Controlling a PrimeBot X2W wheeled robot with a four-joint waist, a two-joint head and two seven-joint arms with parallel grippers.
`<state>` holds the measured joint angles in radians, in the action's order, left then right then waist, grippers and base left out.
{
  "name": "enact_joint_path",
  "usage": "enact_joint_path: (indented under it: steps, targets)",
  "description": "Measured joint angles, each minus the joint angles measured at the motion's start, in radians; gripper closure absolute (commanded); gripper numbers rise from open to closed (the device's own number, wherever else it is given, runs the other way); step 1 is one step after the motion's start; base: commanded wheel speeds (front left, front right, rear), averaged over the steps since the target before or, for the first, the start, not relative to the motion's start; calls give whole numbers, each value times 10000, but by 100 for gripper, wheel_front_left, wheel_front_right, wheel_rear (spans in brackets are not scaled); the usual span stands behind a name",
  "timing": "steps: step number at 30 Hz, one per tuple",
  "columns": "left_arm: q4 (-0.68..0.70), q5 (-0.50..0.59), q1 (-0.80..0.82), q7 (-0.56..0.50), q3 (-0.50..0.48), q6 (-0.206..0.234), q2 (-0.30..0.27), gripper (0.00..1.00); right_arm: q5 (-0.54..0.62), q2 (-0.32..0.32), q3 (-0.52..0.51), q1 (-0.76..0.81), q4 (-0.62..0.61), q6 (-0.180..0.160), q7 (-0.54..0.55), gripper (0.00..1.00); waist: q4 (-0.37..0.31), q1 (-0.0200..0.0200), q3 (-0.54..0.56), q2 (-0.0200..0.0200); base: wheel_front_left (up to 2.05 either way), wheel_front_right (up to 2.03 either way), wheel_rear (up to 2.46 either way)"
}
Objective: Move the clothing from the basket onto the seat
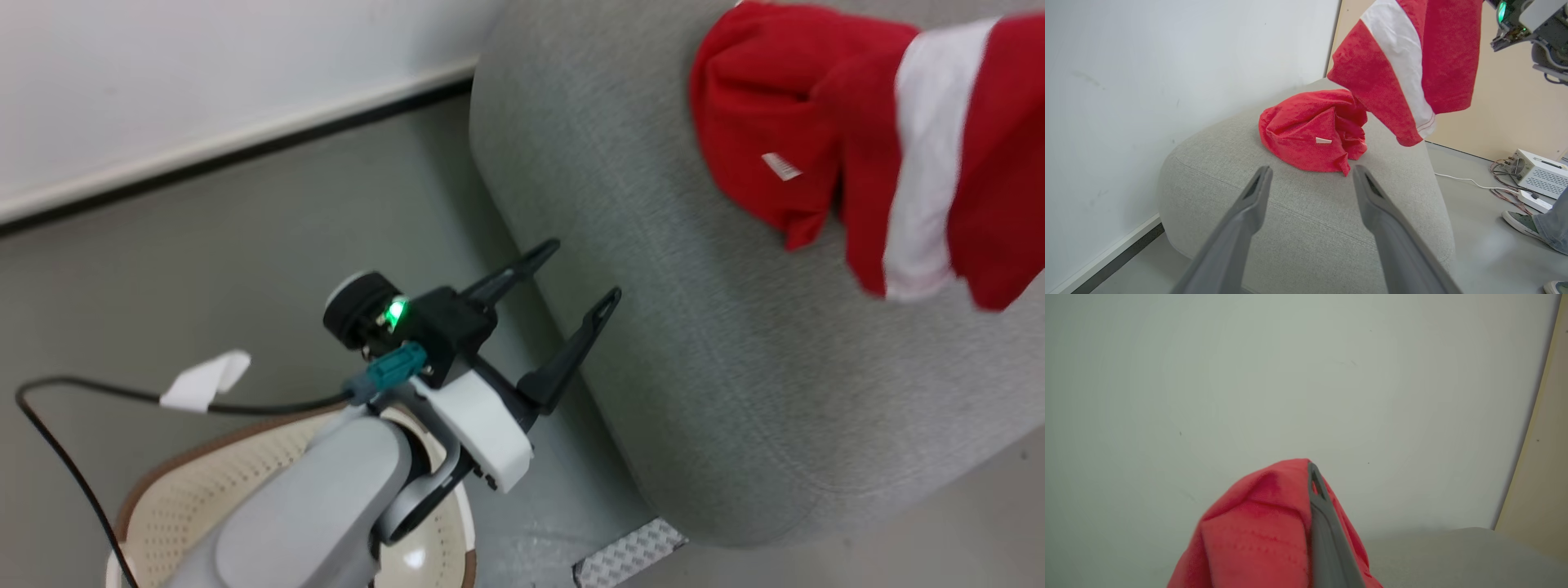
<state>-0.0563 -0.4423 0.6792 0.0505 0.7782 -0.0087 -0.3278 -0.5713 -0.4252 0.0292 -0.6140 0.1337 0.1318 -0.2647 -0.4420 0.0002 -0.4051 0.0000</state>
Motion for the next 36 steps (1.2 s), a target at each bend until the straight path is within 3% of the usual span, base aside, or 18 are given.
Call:
enact_joint_path:
  steps: [7, 13, 25, 28, 31, 32, 36]
  targets:
    - [217, 267, 731, -199, -17, -27, -46, 0, -378, -1212, -63, -1935, 1916, 0, 105, 100, 626, 1, -1554, 0, 0, 0, 0]
    - [209, 422, 979, -171, -15, -23, -58, 0, -380, -1818, 988, -3073, 3705, 0, 920, 100, 1284, 1, -2373, 0, 0, 0, 0]
    - [58, 389, 986, 140, -61, 98, -40, 0, -1227, -2675, 3680, -3843, 5891, 2, 4153, 100, 2030, 0, -2593, -1, 0, 0, 0]
    - [2, 360, 970, 215, -71, 109, -36, 0, -1544, -2771, 4017, -3941, 6002, 2, 4309, 100, 2050, 0, -2491, 0, 0, 0, 0]
    - [-69, 339, 912, 280, -71, 138, -38, 0, -1674, -2855, 4293, -4020, 6075, 2, 4188, 52, 2033, -1, -2318, 0, 0, 0, 0]
    - [-107, 286, 882, 309, -75, 151, -40, 0, -1687, -2894, 4408, -4042, 6096, 2, 4144, 2, 2022, -1, -2236, -1, 0, 0, 0]
    - [-332, 77, 633, 483, -75, 184, -36, 0, -1724, -2995, 4870, -4058, 6134, 2, 4086, 0, 1958, -1, -1783, 0, 0, 0, 0]
